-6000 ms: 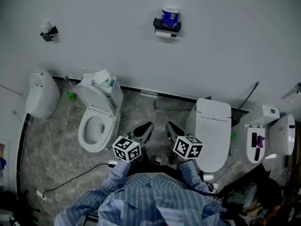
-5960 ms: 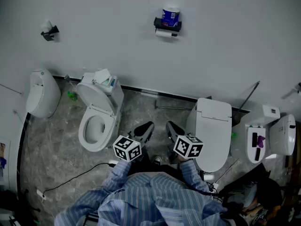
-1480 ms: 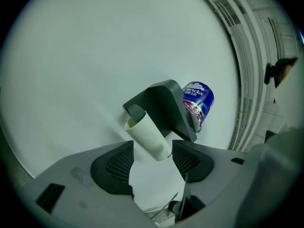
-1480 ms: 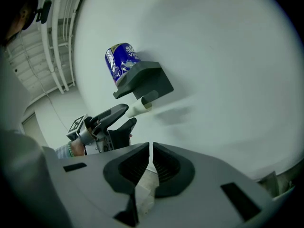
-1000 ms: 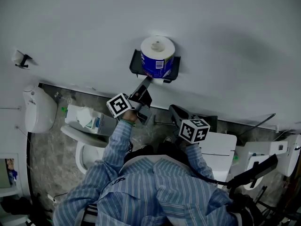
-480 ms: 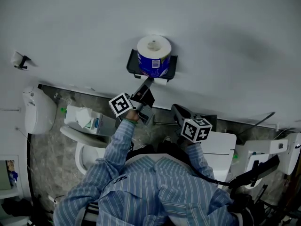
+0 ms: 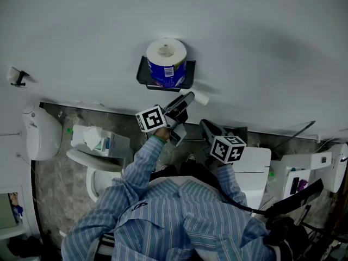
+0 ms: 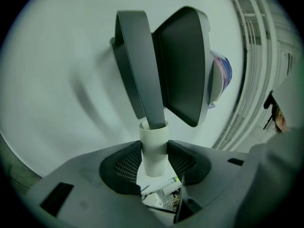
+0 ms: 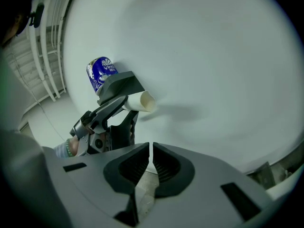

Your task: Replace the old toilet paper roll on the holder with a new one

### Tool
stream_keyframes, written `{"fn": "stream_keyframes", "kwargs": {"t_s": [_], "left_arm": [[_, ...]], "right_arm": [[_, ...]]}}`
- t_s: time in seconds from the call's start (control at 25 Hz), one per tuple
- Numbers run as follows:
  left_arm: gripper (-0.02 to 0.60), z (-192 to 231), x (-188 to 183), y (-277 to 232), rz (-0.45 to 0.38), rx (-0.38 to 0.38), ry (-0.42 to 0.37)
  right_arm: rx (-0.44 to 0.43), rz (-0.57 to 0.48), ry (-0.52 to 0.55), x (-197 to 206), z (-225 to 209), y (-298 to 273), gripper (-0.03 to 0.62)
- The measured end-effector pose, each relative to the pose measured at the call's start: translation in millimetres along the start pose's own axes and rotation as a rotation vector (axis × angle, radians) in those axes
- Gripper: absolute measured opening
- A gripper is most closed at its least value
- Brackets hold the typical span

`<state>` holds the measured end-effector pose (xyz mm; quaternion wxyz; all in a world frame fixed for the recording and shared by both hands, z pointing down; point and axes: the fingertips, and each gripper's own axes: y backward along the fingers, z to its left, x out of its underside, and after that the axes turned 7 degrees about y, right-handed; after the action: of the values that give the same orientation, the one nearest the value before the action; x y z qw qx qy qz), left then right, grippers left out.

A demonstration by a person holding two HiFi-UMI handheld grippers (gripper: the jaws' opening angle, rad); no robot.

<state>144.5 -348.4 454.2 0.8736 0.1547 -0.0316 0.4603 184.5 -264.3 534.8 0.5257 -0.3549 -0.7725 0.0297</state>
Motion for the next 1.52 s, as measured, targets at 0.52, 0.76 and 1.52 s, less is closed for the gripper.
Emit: {"fn": "stream_keyframes", "kwargs": {"t_s": [0.52, 0.76, 1.52], "left_arm": [[0.172, 15, 33, 1, 0.223, -0.159, -0.407], [0.172, 9, 27, 31, 0.226, -0.221, -0.563], [0.172, 7, -19, 147, 0.103, -0.361, -0.617]], "right_arm": [[0.078, -0.057, 0.022, -8, -16, 22, 0.028], [0.090, -0.165, 0.155, -49, 3, 34, 0.029], [-0.071, -0.307, 0.492, -185, 136, -4, 0.376]]}}
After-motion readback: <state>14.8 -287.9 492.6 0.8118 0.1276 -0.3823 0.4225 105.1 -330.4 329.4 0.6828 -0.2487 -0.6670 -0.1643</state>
